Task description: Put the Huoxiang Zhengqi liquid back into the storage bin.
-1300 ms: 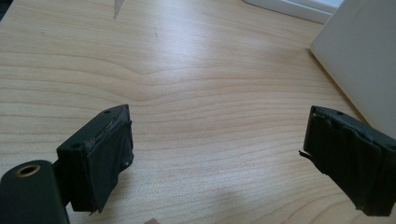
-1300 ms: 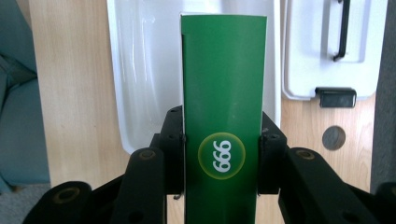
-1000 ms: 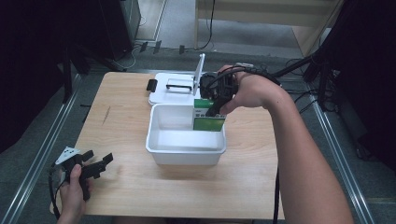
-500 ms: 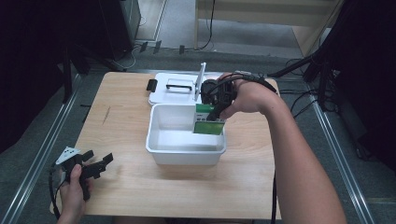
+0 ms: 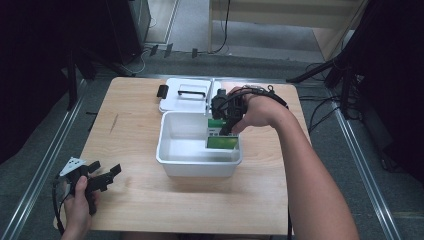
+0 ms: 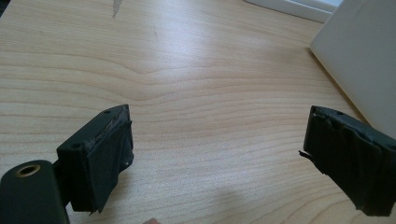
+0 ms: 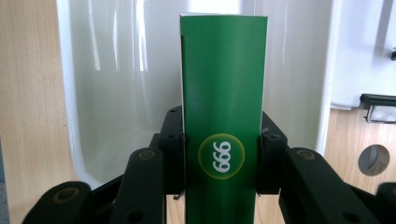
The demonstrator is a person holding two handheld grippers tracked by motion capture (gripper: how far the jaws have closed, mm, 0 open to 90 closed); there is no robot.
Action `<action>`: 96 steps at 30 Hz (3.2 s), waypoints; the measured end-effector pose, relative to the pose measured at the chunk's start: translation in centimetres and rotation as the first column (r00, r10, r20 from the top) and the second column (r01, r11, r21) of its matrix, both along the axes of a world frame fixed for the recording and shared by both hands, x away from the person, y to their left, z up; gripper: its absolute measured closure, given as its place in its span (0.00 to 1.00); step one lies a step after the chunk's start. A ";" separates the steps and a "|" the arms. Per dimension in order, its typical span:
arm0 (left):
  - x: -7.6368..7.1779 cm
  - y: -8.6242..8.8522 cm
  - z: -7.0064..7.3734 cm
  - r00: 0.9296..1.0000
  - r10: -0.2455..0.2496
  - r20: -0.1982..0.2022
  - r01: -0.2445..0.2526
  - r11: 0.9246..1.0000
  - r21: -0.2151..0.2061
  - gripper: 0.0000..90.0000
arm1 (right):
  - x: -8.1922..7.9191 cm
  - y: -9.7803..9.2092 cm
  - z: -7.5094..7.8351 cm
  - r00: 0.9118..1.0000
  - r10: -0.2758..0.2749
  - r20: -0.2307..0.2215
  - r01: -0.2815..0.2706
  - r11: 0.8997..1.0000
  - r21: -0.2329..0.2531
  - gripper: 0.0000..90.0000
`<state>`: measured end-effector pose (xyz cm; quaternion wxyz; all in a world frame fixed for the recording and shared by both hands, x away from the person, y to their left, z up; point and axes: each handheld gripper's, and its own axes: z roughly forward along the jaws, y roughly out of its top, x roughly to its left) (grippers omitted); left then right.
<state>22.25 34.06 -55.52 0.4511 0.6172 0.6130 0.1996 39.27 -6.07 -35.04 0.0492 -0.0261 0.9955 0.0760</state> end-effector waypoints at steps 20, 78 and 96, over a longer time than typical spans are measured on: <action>0.0 0.0 0.0 1.000 0.005 0.002 -0.004 1.000 -0.004 0.10 | 0.4 0.5 -3.6 0.999 -0.012 -0.029 0.011 1.000 -0.027 0.71; 0.0 0.0 0.0 1.000 0.007 -0.002 -0.007 1.000 -0.006 0.10 | -1.3 -6.5 2.0 0.962 -0.271 -0.019 0.270 0.945 0.184 0.35; 0.0 0.0 0.0 1.000 0.008 0.002 -0.008 1.000 -0.003 0.10 | -1.7 -11.5 0.1 0.913 -0.405 -0.047 0.398 0.862 0.314 0.35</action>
